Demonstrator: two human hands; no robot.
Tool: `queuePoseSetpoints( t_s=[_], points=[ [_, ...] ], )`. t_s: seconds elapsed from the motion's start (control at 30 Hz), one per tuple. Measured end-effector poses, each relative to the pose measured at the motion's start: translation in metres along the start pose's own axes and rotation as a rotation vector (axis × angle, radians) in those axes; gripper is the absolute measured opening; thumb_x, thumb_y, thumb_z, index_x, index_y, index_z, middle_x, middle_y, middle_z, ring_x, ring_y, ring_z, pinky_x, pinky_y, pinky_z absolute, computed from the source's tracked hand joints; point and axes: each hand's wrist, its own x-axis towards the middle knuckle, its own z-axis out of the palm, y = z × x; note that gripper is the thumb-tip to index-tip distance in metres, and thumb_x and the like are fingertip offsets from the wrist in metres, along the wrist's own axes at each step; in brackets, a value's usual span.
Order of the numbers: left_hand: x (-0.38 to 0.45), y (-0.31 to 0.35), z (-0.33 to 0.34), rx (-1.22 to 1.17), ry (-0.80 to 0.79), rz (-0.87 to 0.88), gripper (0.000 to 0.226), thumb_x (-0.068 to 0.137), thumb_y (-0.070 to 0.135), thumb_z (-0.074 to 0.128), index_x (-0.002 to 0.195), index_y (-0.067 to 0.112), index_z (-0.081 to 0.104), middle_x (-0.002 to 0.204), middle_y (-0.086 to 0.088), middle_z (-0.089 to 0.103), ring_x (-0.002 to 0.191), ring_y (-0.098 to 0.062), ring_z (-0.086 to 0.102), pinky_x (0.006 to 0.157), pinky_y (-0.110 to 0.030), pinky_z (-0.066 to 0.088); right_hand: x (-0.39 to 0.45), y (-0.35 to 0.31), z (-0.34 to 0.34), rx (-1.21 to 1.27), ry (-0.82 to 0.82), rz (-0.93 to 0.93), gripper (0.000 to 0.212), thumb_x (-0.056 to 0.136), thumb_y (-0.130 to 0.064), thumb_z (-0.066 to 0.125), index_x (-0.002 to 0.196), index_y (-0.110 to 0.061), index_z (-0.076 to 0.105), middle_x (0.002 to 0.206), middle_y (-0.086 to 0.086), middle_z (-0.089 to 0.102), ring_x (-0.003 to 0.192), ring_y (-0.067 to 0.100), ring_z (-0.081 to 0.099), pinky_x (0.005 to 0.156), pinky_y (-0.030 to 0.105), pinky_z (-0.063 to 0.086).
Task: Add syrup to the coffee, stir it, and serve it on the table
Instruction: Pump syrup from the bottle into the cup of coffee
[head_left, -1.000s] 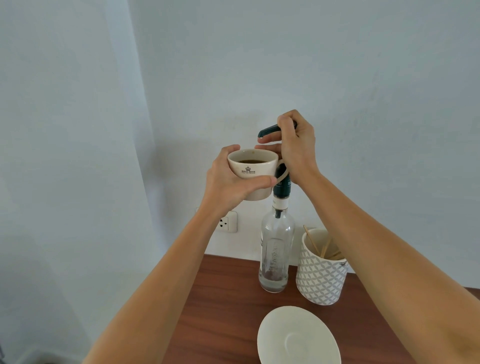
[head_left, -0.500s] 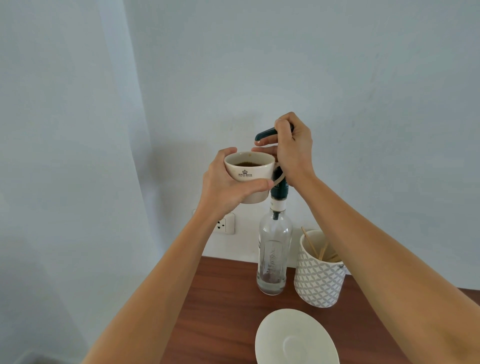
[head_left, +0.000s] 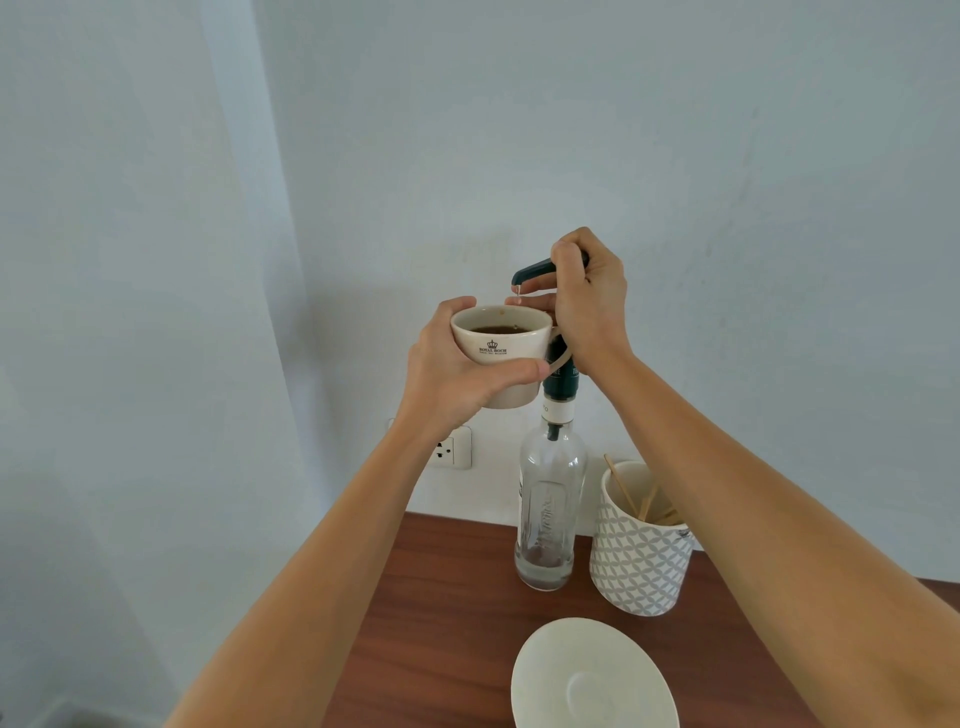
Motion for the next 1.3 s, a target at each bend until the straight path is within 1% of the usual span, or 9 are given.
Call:
queuePoseSetpoints(
  t_s=[0.2,0.37,0.57,0.73,0.93,1.0,1.13,1.23,1.3],
  points=[
    [-0.001,0.0,0.0,-0.002,0.001,-0.006,0.111,0.032,0.053,0.086,0.134,0.027,0.049,0.115,0.01,0.064,0.106,-0.013,0.064,0.086,-0.033,0.058,0.0,0.001,-0.001,-0.009,0.0,-0.006,0.017,0.093,-0.011,0.042,0.078,-0.009,0.048,0.062,0.008,0.068,0.06,0.035,0.075,0.056,0.036,0.054],
    [0.0,-0.001,0.001,0.0,0.008,-0.002,0.103,0.041,0.043,0.091,0.134,0.026,0.049,0.113,0.01,0.064,0.104,-0.012,0.064,0.084,-0.031,0.058,-0.001,0.0,0.0,-0.011,0.002,-0.011,0.017,0.094,-0.009,0.041,0.078,-0.008,0.048,0.063,0.008,0.068,0.06,0.034,0.075,0.053,0.032,0.054],
    [0.0,-0.004,0.001,-0.006,0.007,0.003,0.1,0.045,0.04,0.093,0.133,0.026,0.049,0.112,0.011,0.063,0.104,-0.011,0.064,0.081,-0.028,0.057,0.0,0.002,-0.001,-0.024,0.002,-0.002,0.018,0.093,-0.01,0.041,0.076,-0.009,0.047,0.063,0.01,0.068,0.06,0.034,0.075,0.058,0.038,0.053],
    [0.001,-0.005,0.001,0.007,0.008,0.012,0.097,0.05,0.034,0.097,0.134,0.024,0.049,0.111,0.012,0.063,0.103,-0.01,0.063,0.081,-0.027,0.056,0.001,0.003,-0.002,-0.04,0.006,-0.008,0.025,0.092,-0.008,0.04,0.069,-0.013,0.046,0.051,-0.001,0.067,0.058,0.033,0.075,0.057,0.038,0.053],
    [0.001,-0.006,0.002,0.011,0.005,0.013,0.1,0.047,0.039,0.094,0.134,0.024,0.049,0.114,0.009,0.063,0.104,-0.012,0.064,0.082,-0.029,0.057,0.001,0.006,-0.002,-0.038,0.001,-0.012,0.021,0.093,-0.009,0.041,0.073,-0.01,0.046,0.06,0.008,0.068,0.06,0.033,0.075,0.057,0.039,0.054],
    [0.001,-0.006,0.002,0.013,0.003,0.013,0.1,0.046,0.039,0.094,0.134,0.024,0.049,0.114,0.009,0.063,0.104,-0.012,0.064,0.083,-0.03,0.057,0.0,0.006,-0.003,-0.033,0.005,-0.009,0.019,0.093,-0.012,0.042,0.075,-0.009,0.047,0.059,0.008,0.068,0.06,0.035,0.075,0.058,0.042,0.056],
    [0.001,-0.005,0.002,0.013,0.0,0.01,0.1,0.049,0.037,0.096,0.135,0.024,0.047,0.116,0.008,0.063,0.105,-0.013,0.063,0.082,-0.028,0.056,0.002,0.001,-0.004,-0.029,-0.019,0.04,0.021,0.097,-0.027,0.046,0.083,-0.012,0.049,0.078,0.026,0.073,0.06,0.037,0.075,0.061,0.046,0.058],
    [0.0,-0.005,0.001,0.016,0.002,0.01,0.098,0.052,0.035,0.096,0.136,0.023,0.047,0.115,0.008,0.062,0.105,-0.013,0.062,0.081,-0.027,0.055,0.003,-0.004,-0.006,-0.029,-0.037,0.068,0.025,0.098,-0.036,0.049,0.086,-0.015,0.05,0.083,0.028,0.074,0.064,0.035,0.076,0.065,0.048,0.06],
    [-0.001,-0.006,0.001,0.015,0.008,0.004,0.098,0.053,0.035,0.096,0.137,0.024,0.046,0.115,0.009,0.061,0.105,-0.014,0.062,0.082,-0.028,0.055,0.001,-0.005,-0.009,-0.059,-0.04,0.062,0.025,0.098,-0.041,0.051,0.094,-0.016,0.054,0.084,0.025,0.074,0.069,0.031,0.077,0.07,0.044,0.062]
  ],
)
